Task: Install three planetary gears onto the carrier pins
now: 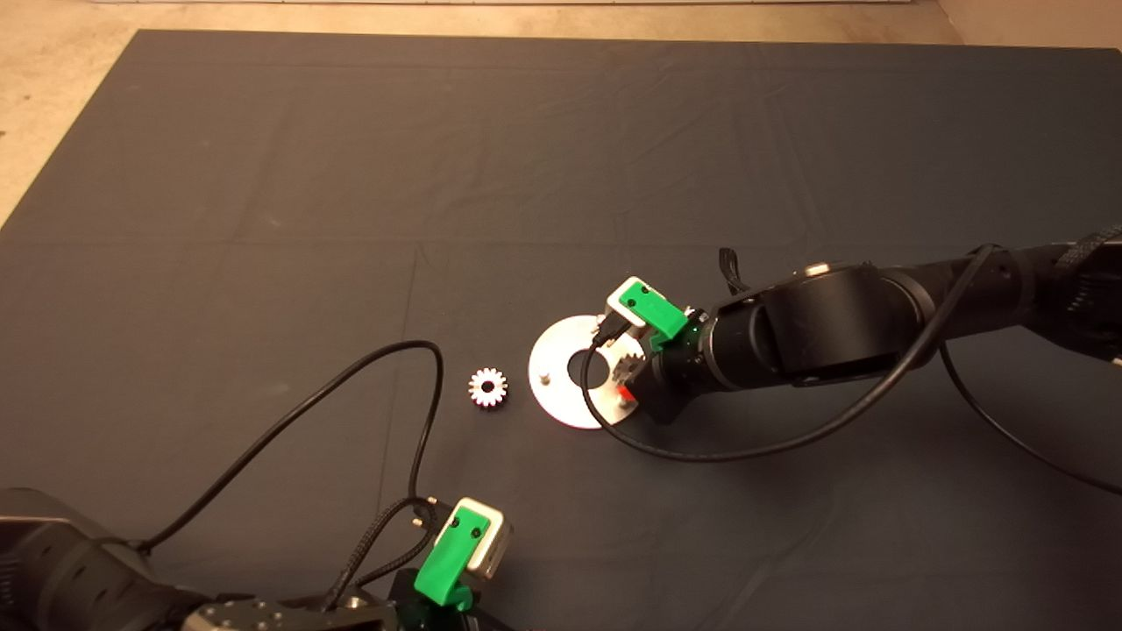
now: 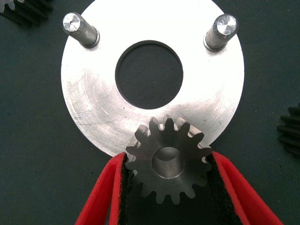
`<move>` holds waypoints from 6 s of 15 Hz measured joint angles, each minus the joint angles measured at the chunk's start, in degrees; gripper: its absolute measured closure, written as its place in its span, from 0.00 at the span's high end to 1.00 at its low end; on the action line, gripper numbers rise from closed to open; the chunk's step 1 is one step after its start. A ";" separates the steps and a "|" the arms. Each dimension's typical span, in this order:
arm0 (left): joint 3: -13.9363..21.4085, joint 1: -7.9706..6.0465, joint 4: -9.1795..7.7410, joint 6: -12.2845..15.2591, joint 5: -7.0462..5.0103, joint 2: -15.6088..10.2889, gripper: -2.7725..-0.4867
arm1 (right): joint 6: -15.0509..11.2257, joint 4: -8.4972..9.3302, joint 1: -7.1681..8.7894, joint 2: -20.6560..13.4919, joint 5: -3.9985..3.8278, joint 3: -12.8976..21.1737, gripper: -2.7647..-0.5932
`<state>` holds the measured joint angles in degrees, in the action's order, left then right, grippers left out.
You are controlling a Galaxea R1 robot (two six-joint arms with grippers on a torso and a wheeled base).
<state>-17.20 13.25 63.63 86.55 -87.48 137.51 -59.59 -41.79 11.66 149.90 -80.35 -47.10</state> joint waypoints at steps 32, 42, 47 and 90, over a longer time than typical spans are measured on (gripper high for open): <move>0.00 0.00 -0.02 0.00 0.00 0.23 0.55 | 0.02 4.11 0.12 1.07 2.27 0.00 0.17; 0.00 -0.11 -0.02 0.00 0.00 -0.09 0.55 | 1.98 6.46 1.00 1.07 1.93 0.00 0.16; 0.00 -0.69 -0.02 0.05 0.00 -0.16 0.55 | 2.86 7.25 1.50 1.07 1.54 0.00 0.16; 0.00 -2.23 -0.10 0.90 0.00 -1.21 0.55 | 10.30 6.91 1.37 1.23 0.37 0.00 0.16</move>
<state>-17.20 11.02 63.54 87.46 -87.48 136.30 -49.29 -34.88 13.03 151.13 -79.98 -47.10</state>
